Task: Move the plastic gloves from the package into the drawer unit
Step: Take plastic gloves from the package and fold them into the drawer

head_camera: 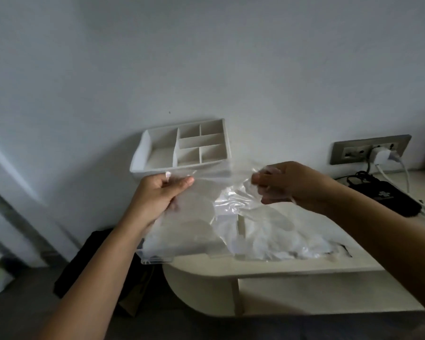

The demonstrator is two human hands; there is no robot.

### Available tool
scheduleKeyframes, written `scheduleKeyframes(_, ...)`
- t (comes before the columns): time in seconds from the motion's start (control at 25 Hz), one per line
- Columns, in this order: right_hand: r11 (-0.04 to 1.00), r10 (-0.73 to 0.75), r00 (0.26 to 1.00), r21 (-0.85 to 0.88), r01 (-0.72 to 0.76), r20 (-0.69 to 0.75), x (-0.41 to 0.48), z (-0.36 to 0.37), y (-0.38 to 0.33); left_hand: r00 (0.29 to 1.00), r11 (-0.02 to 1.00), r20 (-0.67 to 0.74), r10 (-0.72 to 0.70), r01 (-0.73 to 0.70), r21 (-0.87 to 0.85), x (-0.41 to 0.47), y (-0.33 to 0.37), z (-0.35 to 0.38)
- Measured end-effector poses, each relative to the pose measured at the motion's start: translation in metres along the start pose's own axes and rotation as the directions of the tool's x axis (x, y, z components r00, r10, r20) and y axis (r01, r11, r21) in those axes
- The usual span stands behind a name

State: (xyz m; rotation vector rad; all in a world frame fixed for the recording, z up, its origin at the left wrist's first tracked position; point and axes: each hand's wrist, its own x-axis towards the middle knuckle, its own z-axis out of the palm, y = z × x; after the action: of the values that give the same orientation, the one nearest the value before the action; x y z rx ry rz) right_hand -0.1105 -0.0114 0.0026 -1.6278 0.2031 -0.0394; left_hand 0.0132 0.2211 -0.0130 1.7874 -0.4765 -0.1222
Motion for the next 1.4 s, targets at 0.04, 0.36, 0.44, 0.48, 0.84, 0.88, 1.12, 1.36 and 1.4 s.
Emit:
scheduleKeyframes(0.04, 0.997, 0.026, 0.999, -0.073, -0.028, -0.037, 0.008, 0.007, 0.0, 0.999, 1.0, -0.026, -0.019, 0.02, 0.021, 0.004, -0.008, -0.007)
scheduleKeyframes(0.36, 0.697, -0.136, 0.933, -0.701, -0.15, -0.334, 0.04, 0.041, 0.026, 0.992, 0.929, -0.125, -0.034, 0.078, 0.361, 0.015, -0.059, -0.03)
scheduleKeyframes(0.44, 0.564, -0.353, 0.858, -0.817, -0.123, -0.373, 0.027, 0.055, 0.026, 0.99, 0.914, -0.133, -0.042, 0.091, 0.395, 0.014, -0.06, -0.03)
scheduleKeyframes(0.48, 0.512, -0.487, 0.813, -0.858, -0.029, -0.318, 0.02, 0.067, 0.025, 0.989, 0.911, -0.14, -0.05, 0.103, 0.4, 0.014, -0.062, -0.03)
scheduleKeyframes(0.84, 0.502, -0.017, 0.964, -0.831, 0.239, 0.267, 0.063, 0.124, 0.041, 0.981, 0.841, -0.194, 0.012, 0.095, 0.532, 0.014, -0.063, -0.03)
scheduleKeyframes(0.88, 0.464, 0.025, 0.962, -0.855, 0.231, 0.273, 0.07, 0.125, 0.046, 0.979, 0.805, -0.199, 0.039, 0.087, 0.587, 0.014, -0.063, -0.03)
scheduleKeyframes(1.12, 0.298, 0.045, 0.965, -0.925, 0.236, 0.26, 0.087, 0.133, 0.067, 0.922, 0.652, -0.176, 0.346, -0.101, 0.751, 0.0, -0.026, -0.021)
scheduleKeyframes(1.36, 0.444, 0.057, 0.961, -0.869, 0.218, 0.27, 0.078, 0.132, 0.058, 0.967, 0.55, 0.204, -0.15, -0.09, 0.83, 0.011, -0.071, 0.004)
scheduleKeyframes(1.4, 0.541, 0.061, 0.964, -0.82, 0.187, 0.259, 0.077, 0.132, 0.055, 0.949, 0.531, 0.224, -0.222, -0.075, 0.844, 0.015, -0.078, 0.005)
